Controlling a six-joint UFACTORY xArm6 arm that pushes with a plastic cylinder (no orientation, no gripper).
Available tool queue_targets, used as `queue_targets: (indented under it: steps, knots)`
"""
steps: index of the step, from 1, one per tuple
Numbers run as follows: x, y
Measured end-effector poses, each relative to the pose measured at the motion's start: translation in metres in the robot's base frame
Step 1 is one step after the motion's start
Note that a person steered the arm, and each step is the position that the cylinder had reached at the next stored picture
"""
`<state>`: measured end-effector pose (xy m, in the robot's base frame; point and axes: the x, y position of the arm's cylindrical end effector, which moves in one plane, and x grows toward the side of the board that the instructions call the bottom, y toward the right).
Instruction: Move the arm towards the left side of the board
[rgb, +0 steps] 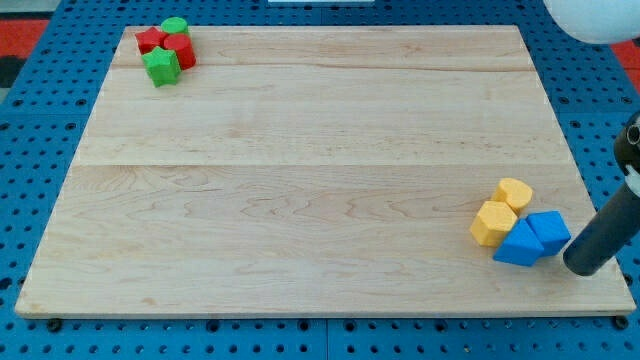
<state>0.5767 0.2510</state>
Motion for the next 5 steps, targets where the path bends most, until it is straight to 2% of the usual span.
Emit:
queue_targets:
  steps: [5]
  knots:
    - [0.0000,0.0044]
